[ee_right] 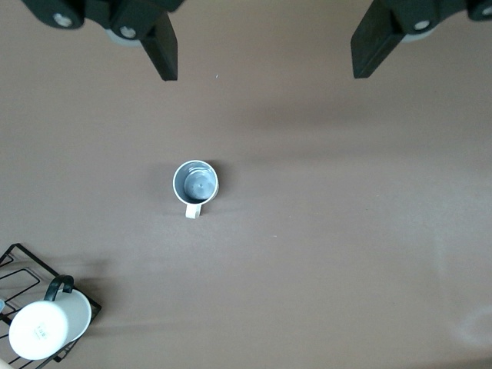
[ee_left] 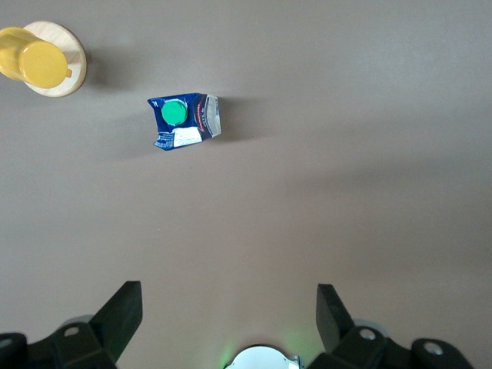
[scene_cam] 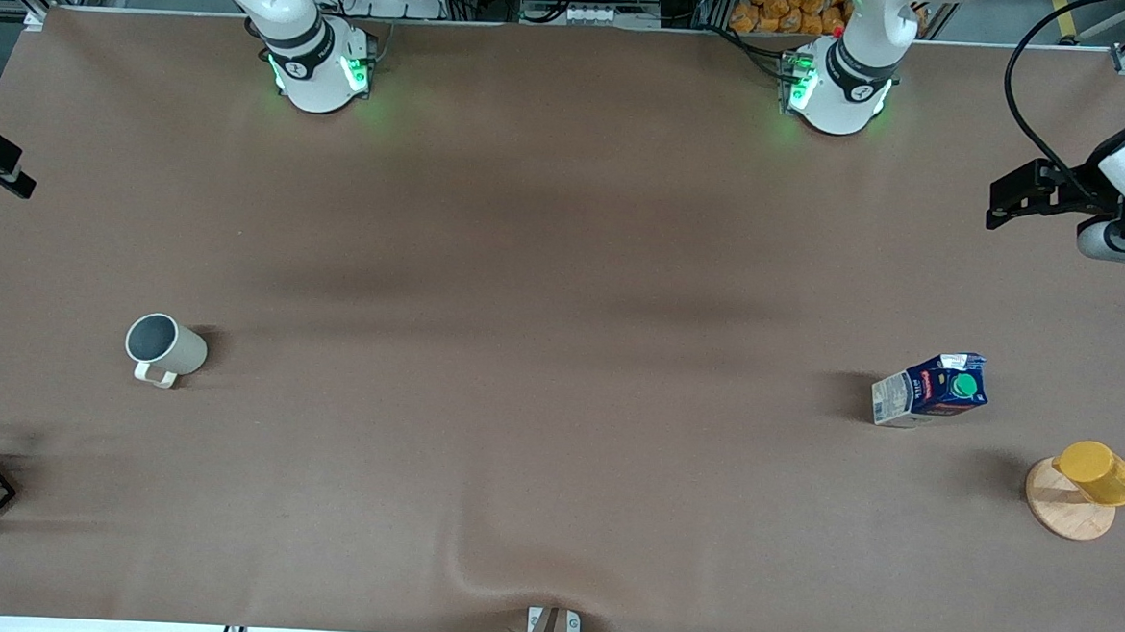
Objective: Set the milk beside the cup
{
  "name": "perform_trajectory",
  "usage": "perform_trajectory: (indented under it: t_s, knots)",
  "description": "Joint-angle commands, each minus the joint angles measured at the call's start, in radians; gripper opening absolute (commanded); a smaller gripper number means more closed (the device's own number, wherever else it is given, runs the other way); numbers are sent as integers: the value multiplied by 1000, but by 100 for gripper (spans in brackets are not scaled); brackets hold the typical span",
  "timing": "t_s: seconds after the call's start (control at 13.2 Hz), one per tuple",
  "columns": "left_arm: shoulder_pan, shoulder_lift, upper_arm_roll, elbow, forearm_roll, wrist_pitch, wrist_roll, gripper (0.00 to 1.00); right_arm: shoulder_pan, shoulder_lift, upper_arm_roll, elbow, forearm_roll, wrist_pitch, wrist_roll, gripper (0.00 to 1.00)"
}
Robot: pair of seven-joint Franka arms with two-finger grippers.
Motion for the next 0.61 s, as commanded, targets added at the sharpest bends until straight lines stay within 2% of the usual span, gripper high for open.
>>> perform_trajectory:
  t_s: [0.0, 0.53]
  knots:
    - [-2, -6, 8, 14, -19, -23, 11, 100, -5, -2, 5, 4, 5, -9, 7, 100]
    - [-1, -8, 13, 18, -16, -18, 25, 100, -5, -2, 5, 4, 5, -15, 7, 100]
